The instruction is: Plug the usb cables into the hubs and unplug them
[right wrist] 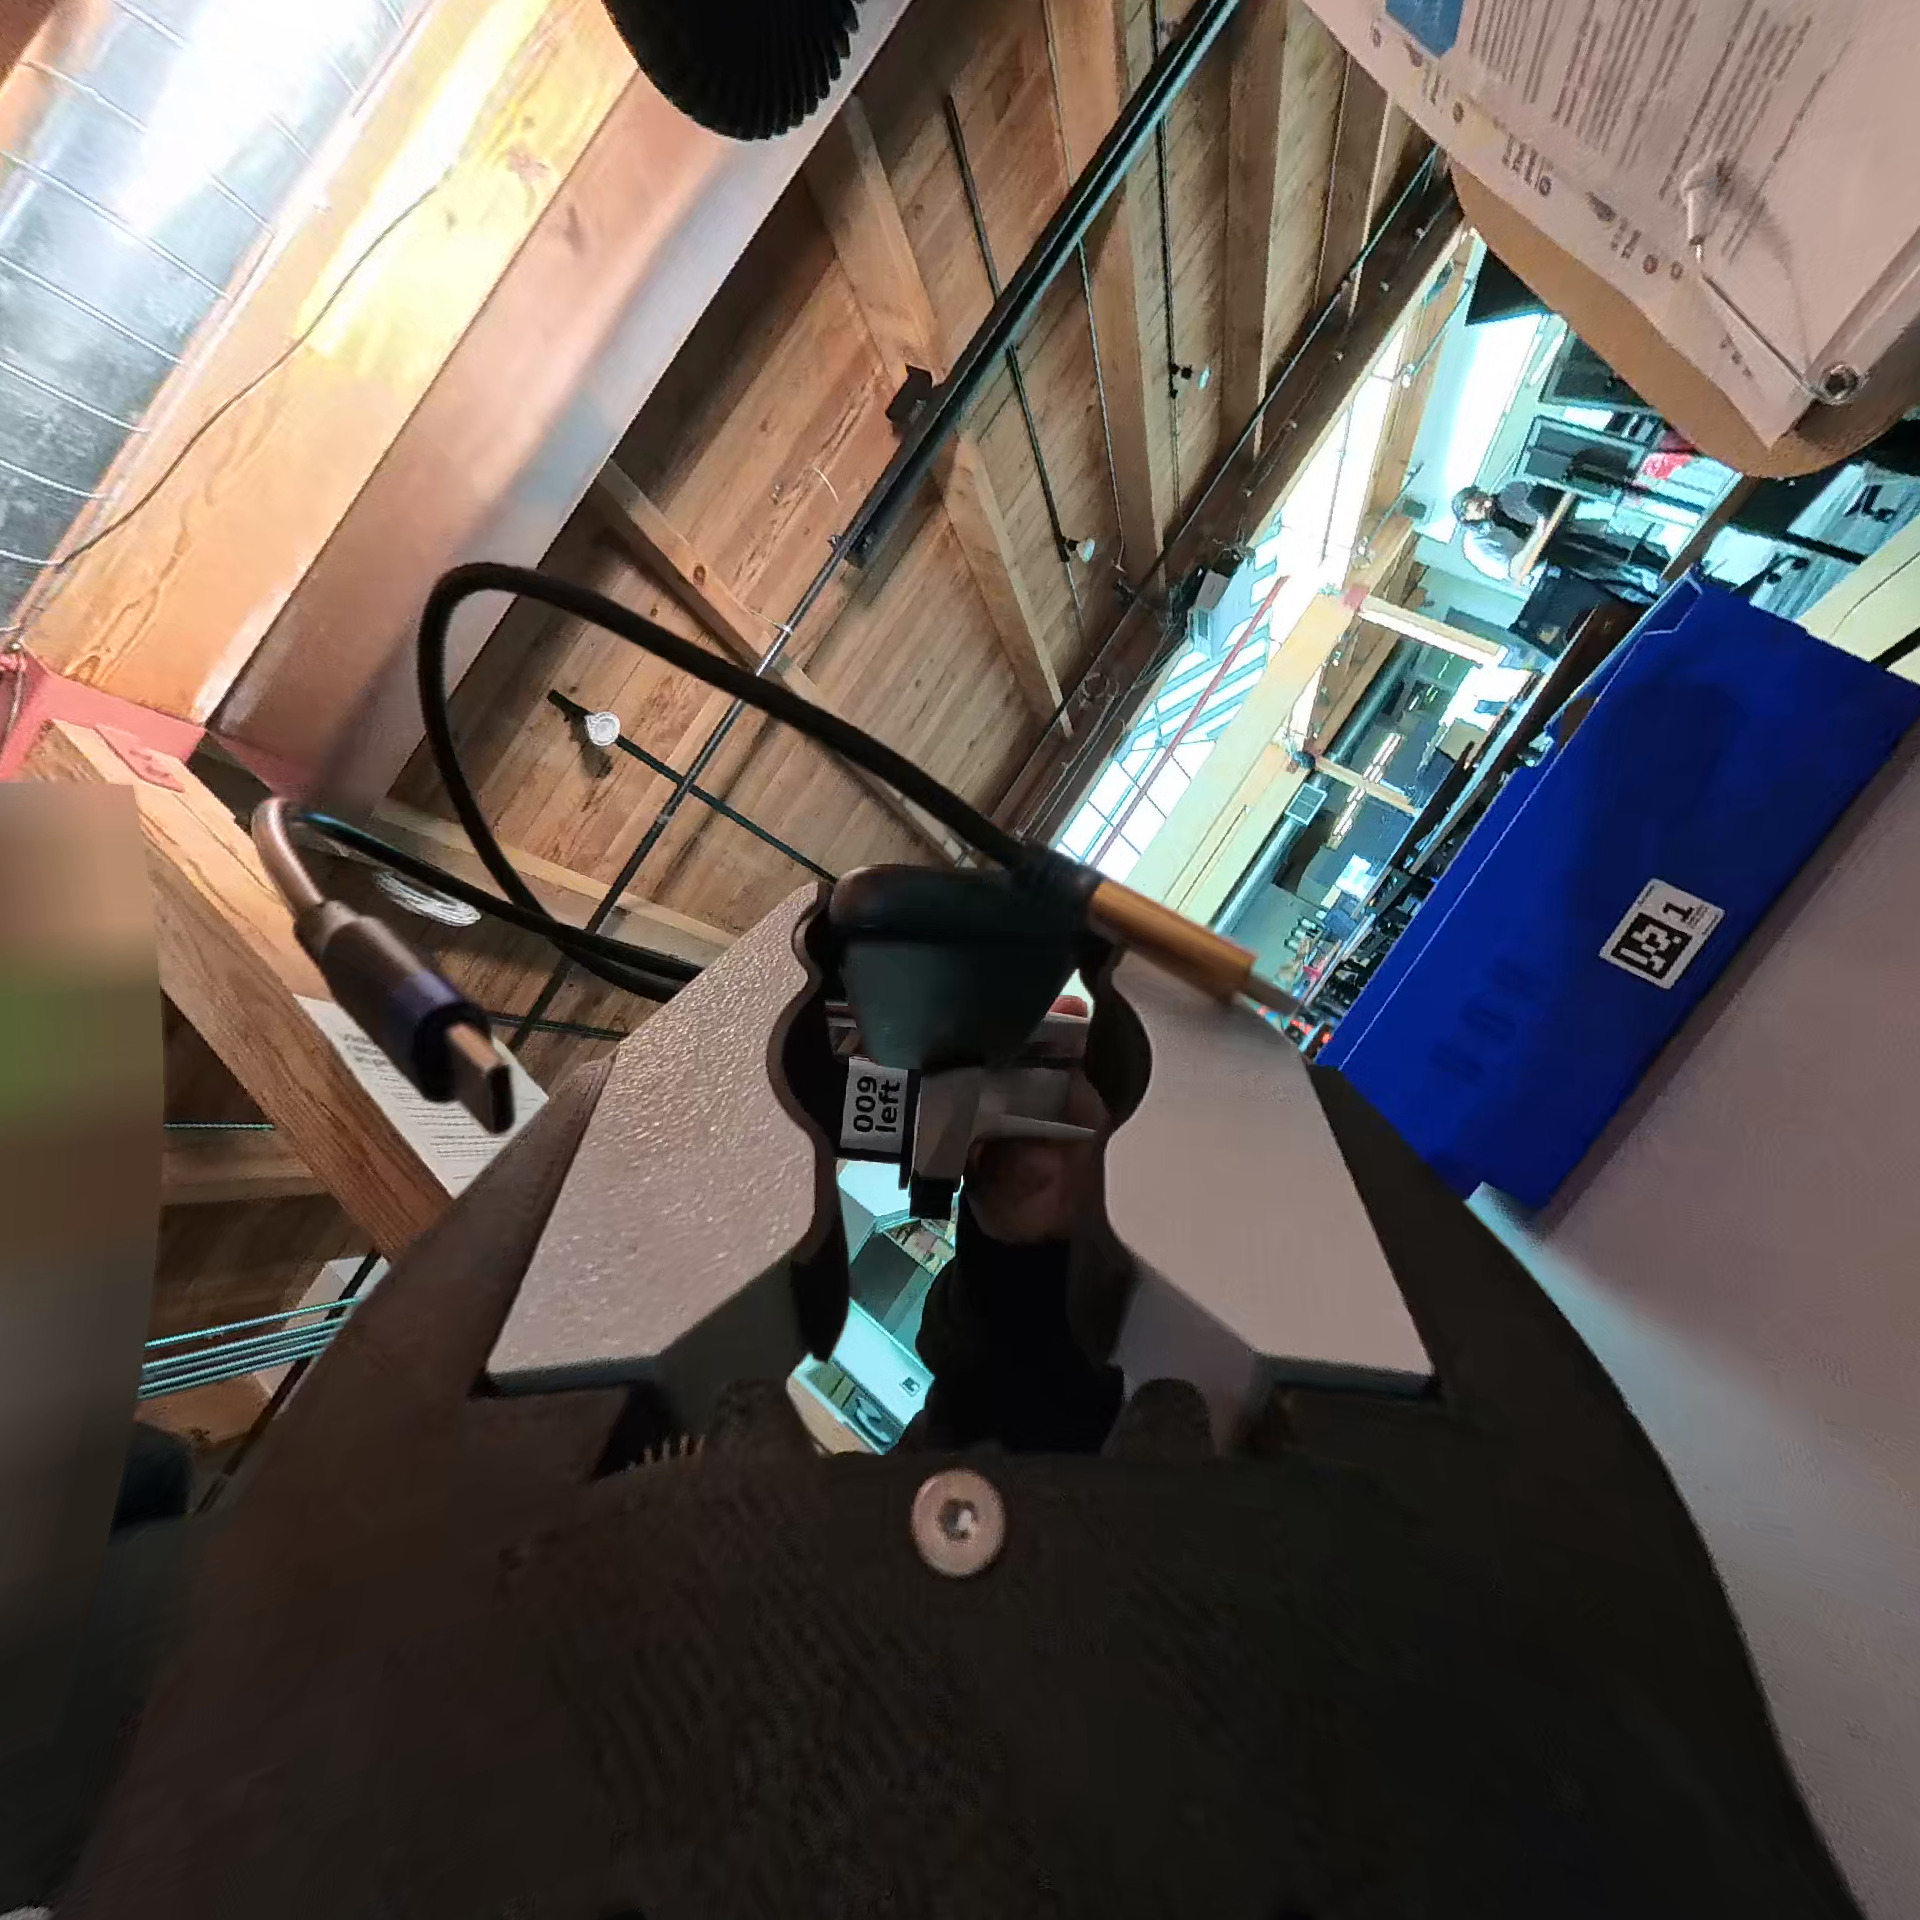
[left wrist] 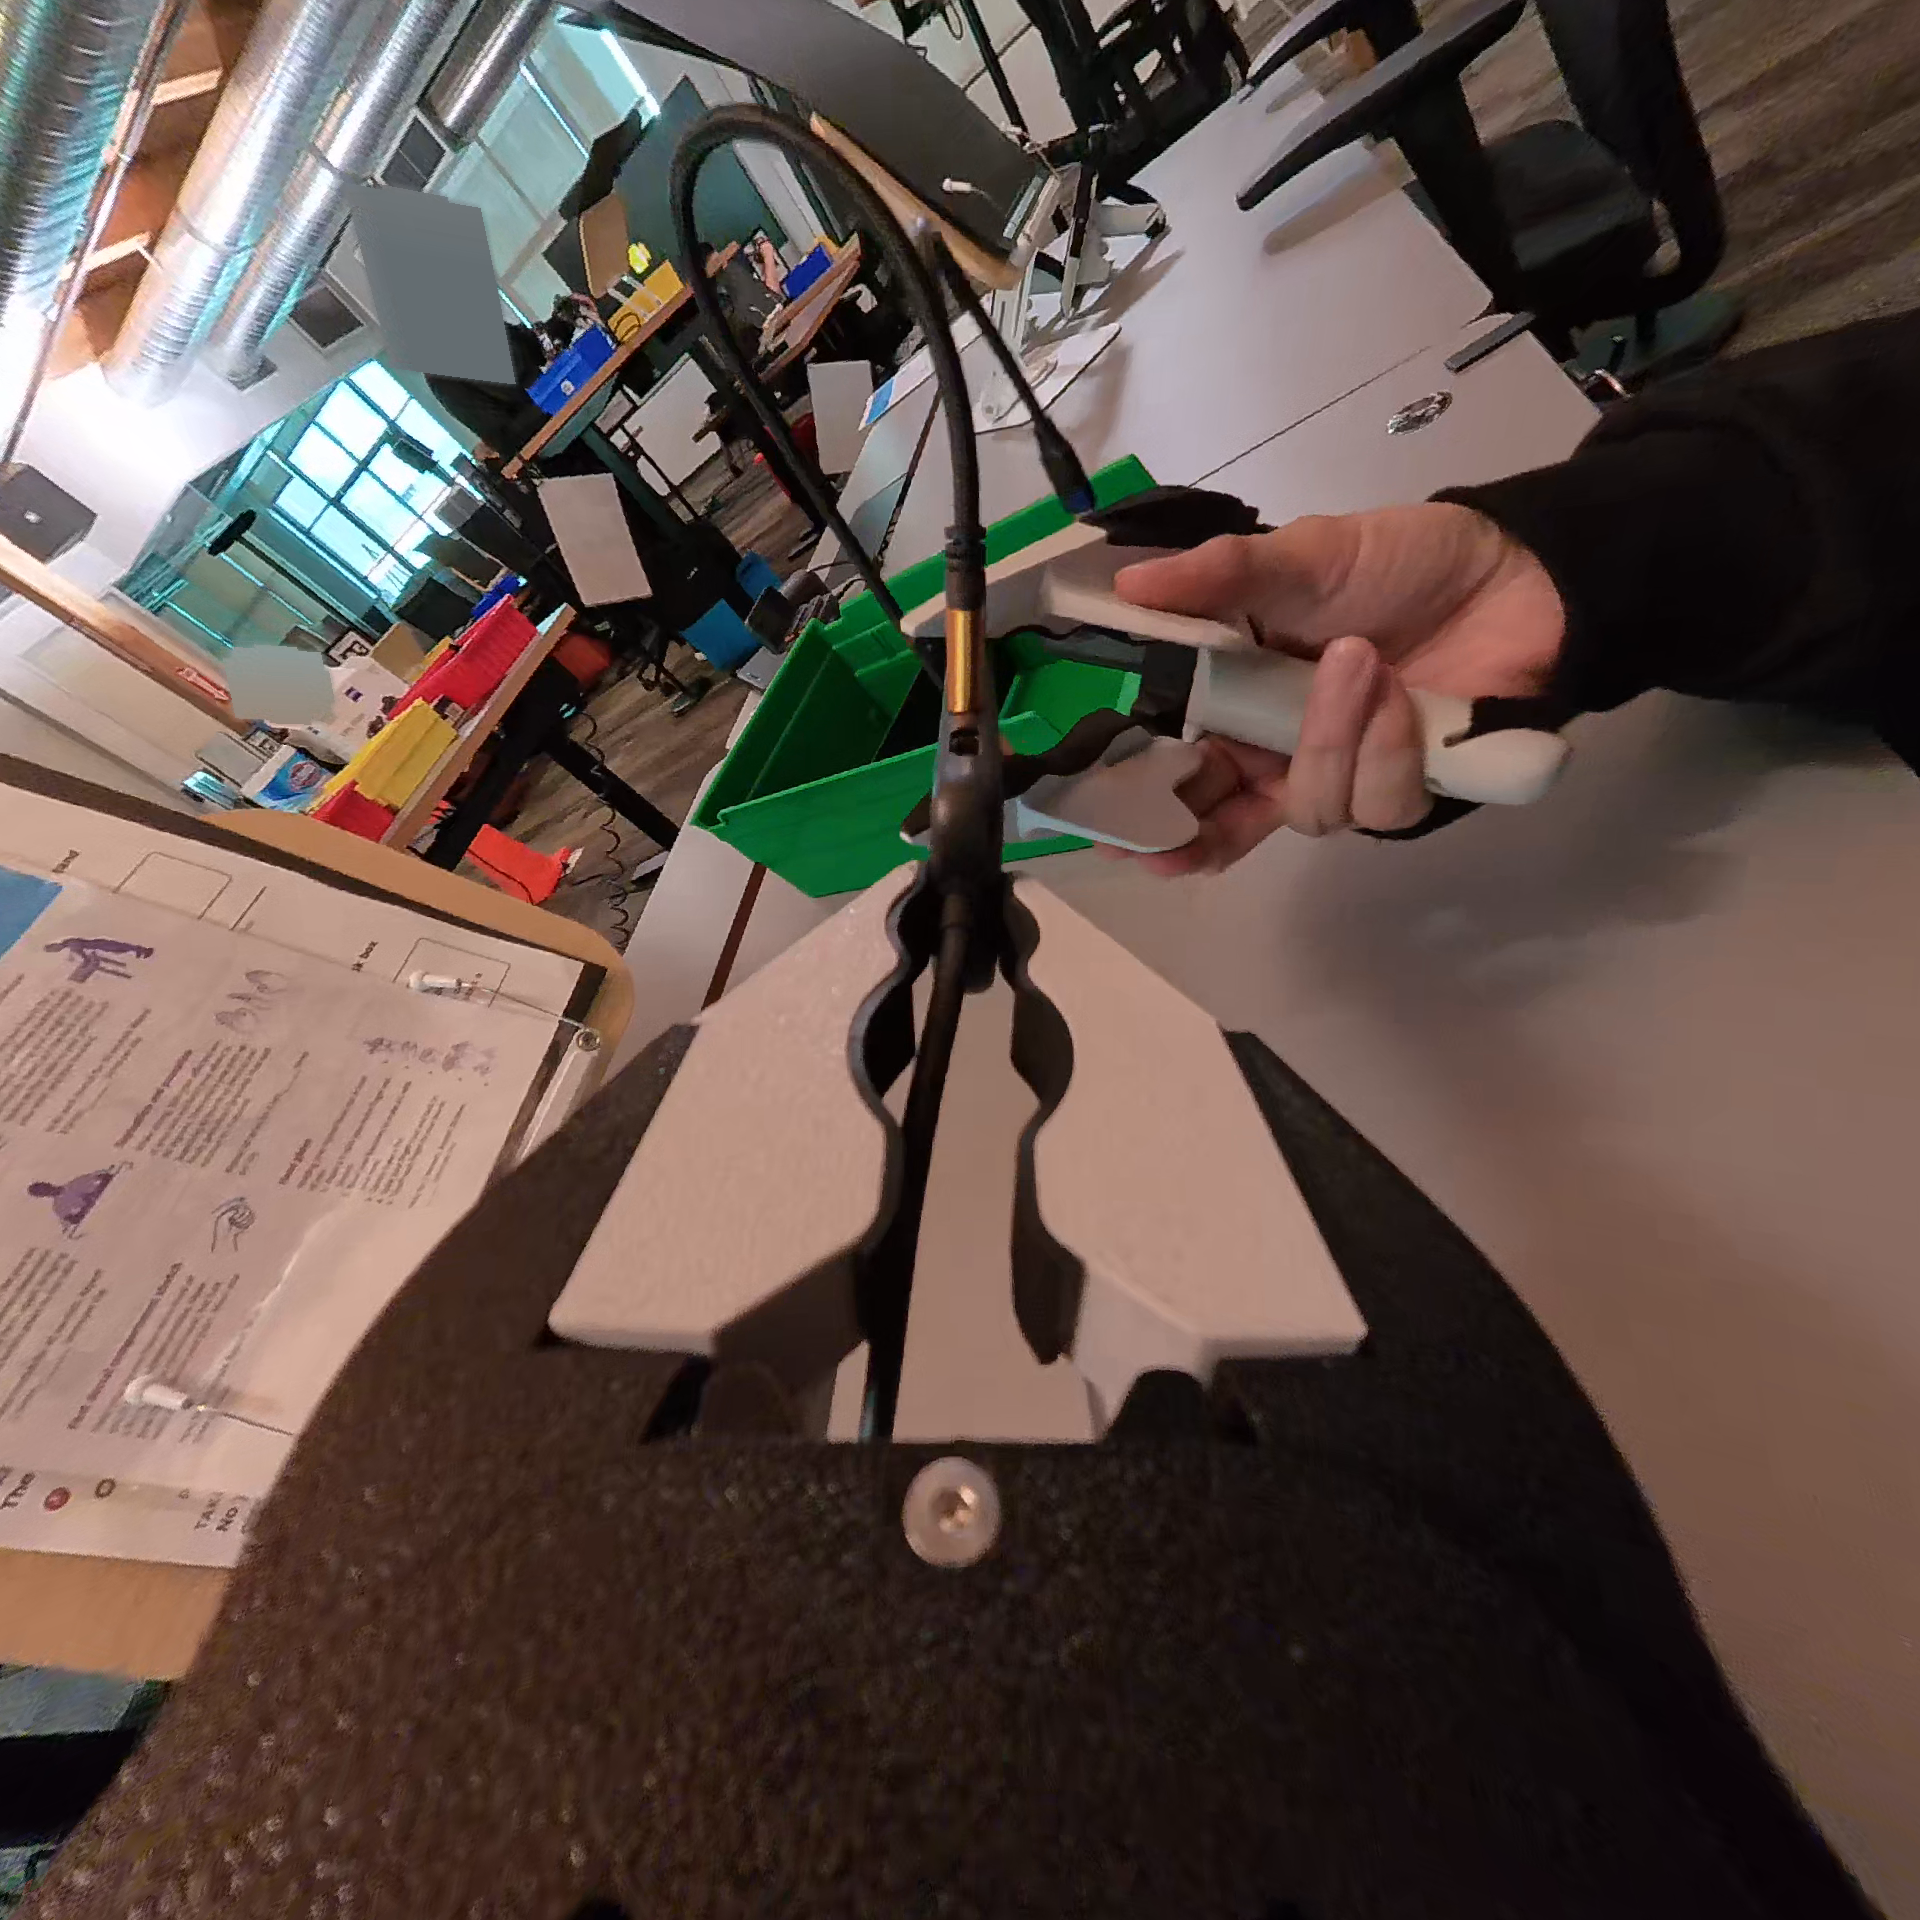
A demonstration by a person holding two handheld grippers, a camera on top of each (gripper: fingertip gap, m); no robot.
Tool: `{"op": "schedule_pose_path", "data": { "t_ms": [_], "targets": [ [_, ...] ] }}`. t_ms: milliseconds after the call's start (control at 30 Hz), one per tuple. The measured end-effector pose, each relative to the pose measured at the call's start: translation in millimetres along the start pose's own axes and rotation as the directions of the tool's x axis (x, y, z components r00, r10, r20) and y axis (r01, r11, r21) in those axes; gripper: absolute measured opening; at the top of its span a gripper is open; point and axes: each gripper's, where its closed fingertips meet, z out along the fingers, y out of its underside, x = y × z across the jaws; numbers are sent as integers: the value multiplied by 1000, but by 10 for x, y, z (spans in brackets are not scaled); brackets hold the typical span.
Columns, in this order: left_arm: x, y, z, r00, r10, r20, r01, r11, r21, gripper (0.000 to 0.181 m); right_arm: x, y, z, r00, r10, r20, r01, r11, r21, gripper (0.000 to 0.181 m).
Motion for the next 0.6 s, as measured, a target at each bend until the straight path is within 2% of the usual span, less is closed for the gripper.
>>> {"op": "schedule_pose_path", "data": {
  "t_ms": [33,133,200,300,367,433,533,600],
  "targets": [
    [-4,16,5,1000,-15,4,15,1000,-8,9,-3,-10,0,1000,-8,4,8,1000,10,50],
    [-13,6,11,993,-121,10,121,993,4,16,-59,-35,-8,998,-41,44,40,999,26,46],
    [-27,-7,3,971,-238,19,238,971,14,36,-120,-81,-26,995,-76,70,73,996,49,46],
    [-63,-22,-46,889,-454,53,454,891,23,79,-204,-163,-72,985,-143,98,135,987,82,47],
    [-95,-56,-142,819,-567,85,565,824,47,90,-243,-236,-114,980,-168,111,155,981,113,46],
    [-157,-86,-292,726,-674,134,665,739,111,91,-267,-309,-162,972,-201,118,183,972,147,46],
    [-118,18,-491,520,-835,179,814,548,193,79,-261,-417,-233,964,-244,104,219,954,204,46],
    [147,9,-447,434,-899,60,878,437,195,69,-282,-404,-240,960,-243,139,215,957,193,46]
  ]
}}
